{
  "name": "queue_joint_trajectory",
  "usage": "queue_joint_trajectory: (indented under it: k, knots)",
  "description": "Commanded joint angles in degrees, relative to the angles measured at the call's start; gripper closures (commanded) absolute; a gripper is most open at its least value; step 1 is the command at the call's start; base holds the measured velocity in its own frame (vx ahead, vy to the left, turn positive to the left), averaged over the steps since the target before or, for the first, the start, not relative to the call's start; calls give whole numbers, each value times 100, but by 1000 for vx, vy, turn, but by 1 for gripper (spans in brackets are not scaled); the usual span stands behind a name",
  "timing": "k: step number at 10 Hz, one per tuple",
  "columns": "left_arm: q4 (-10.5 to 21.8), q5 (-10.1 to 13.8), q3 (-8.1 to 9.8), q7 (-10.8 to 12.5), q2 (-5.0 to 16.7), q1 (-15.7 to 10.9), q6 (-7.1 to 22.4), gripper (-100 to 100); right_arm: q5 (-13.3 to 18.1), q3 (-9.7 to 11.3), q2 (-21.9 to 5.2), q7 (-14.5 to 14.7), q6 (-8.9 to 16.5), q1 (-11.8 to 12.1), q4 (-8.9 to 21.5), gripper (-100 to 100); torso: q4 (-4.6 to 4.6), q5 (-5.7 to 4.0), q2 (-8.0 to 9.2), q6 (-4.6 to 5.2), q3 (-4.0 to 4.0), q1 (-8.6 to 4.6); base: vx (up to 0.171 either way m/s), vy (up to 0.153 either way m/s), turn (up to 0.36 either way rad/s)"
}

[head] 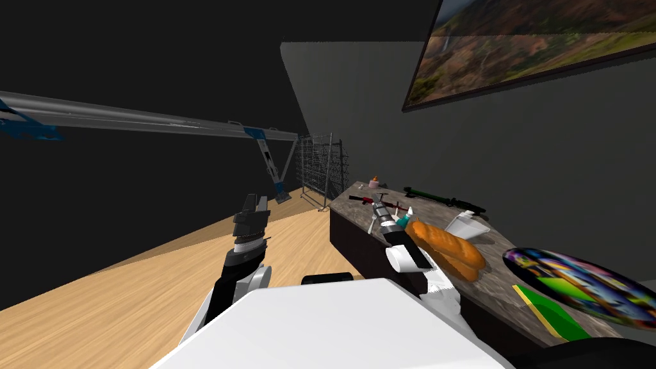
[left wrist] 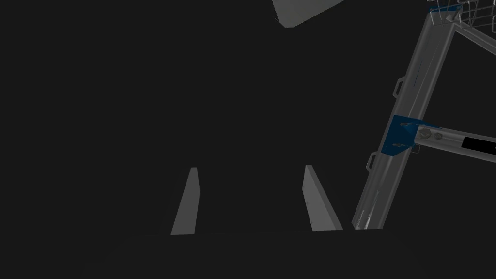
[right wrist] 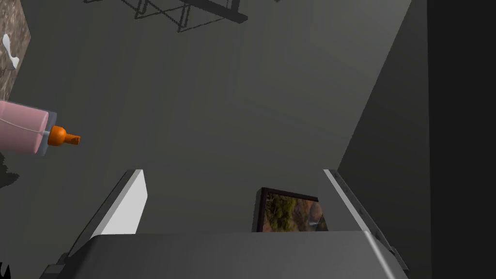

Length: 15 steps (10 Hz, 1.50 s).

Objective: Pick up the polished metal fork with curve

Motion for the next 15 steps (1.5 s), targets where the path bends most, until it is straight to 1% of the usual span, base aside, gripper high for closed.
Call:
queue_joint_trajectory:
  k: [1,2,3,4,5,6,7,8,9,10,11,12,13,14,15]
  knots:
    - [0,0,0,0,0,0,0,0,-68,-49,-83,31,199,-39,31,-100,0,0,0,0,0,0,-10,-17,39]
    - [0,0,0,0,0,0,0,0,-184,-112,-224,105,413,-83,102,-100,0,0,-1,1,0,1,-11,-18,62]
    - [0,0,0,0,0,0,0,0,-184,-112,-224,105,483,-83,102,-100,0,0,0,1,0,-1,-9,-19,34]
    - [0,0,0,0,0,0,0,0,-302,-172,-371,178,706,-123,172,-100,0,0,-2,1,-1,0,-7,-19,74]
    - [0,0,0,0,0,0,0,0,-302,-172,-371,178,781,-123,172,-100,-1,0,-2,0,-1,0,-5,-15,34]
    - [0,0,0,0,0,0,0,0,-421,-229,-523,250,976,-159,242,-100,-1,0,-4,1,-2,1,-2,-12,47]
    - [0,0,0,0,0,0,0,0,-421,-229,-523,250,1092,-159,242,-100,-1,0,-5,1,-3,1,0,-12,32]
    - [0,0,0,0,0,0,0,0,-540,-284,-682,321,1263,-191,309,-100,-1,0,-5,1,-3,3,3,-12,59]
    - [0,0,0,0,0,0,0,0,-540,-284,-682,321,1398,-191,309,-100,-1,0,-6,1,-3,1,5,-11,27]
    - [0,0,0,0,0,1,0,0,-540,-284,-682,321,1413,-191,309,-100,-2,0,-7,1,-4,2,0,0,0]
    - [0,0,0,0,0,1,0,0,-660,-335,-845,390,1646,-218,375,-100,-1,1,-7,2,-4,6,7,-5,48]
    - [0,0,0,0,0,0,0,0,-660,-335,-845,390,1743,-218,375,-100,-2,1,-8,0,-5,5,8,-8,31]
    - [0,0,0,0,0,1,0,0,-780,-382,-1011,457,1961,-241,439,-100,-2,1,-8,2,-5,5,16,-6,41]
    - [0,0,0,0,0,1,0,0,-780,-382,-1011,457,2081,-241,439,-100,-2,1,-11,1,-6,4,15,-6,22]
    - [0,0,0,0,0,1,0,0,-898,-426,-1181,521,2283,-260,500,-100,-3,1,-11,2,-6,6,22,-4,45]
